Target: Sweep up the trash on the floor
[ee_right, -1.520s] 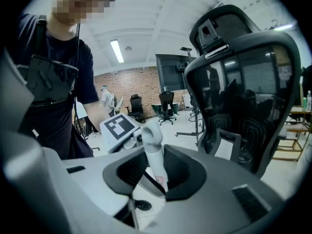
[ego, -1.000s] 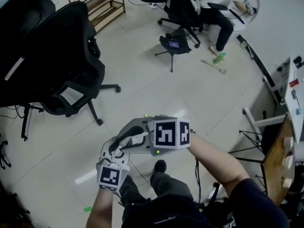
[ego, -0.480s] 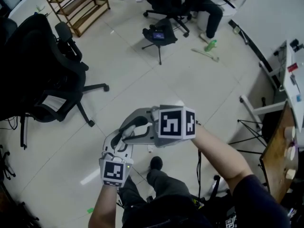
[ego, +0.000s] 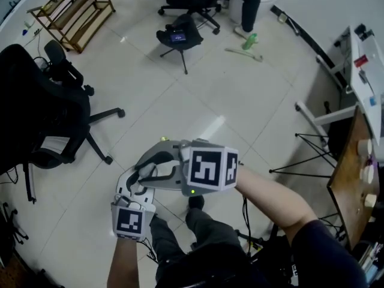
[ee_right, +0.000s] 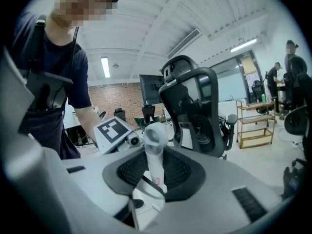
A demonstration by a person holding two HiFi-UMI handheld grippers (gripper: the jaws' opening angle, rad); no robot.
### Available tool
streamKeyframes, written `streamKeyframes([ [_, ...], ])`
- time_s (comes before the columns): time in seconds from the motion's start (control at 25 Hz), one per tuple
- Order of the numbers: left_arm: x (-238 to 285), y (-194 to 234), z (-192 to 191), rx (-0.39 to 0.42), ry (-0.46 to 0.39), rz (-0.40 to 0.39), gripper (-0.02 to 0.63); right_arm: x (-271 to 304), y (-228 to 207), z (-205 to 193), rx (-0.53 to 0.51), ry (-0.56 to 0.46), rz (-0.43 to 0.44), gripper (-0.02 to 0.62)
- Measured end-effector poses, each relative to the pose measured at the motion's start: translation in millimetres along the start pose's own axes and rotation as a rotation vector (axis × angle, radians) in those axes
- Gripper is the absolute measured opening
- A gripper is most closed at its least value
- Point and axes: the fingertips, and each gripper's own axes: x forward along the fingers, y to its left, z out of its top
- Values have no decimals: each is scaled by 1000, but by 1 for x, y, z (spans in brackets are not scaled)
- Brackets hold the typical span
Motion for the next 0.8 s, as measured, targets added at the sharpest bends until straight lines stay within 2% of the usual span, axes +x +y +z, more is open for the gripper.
streamKeyframes([
  [0.16, -30, 15, -3, 45, 24, 19, 75, 30, 14, 24, -36, -35, -95, 118],
  [0.32, -62, 35, 2, 33, 3, 24, 74, 62, 21, 54, -44, -80, -184, 118],
  [0.44, -89, 48, 12, 39, -36, -3, 73, 83, 29, 81, -62, -94, -247, 118],
  [0.6, -128, 54, 27, 96, -76, -69, 72, 100, 48, 116, -79, -136, -290, 118],
  [0.72, -154, 58, 30, 98, -96, -81, 72, 113, 61, 132, -29, -198, -294, 123],
  [0.8, -168, 64, 26, 94, -111, -96, 72, 125, 65, 136, -5, -203, -334, 122],
])
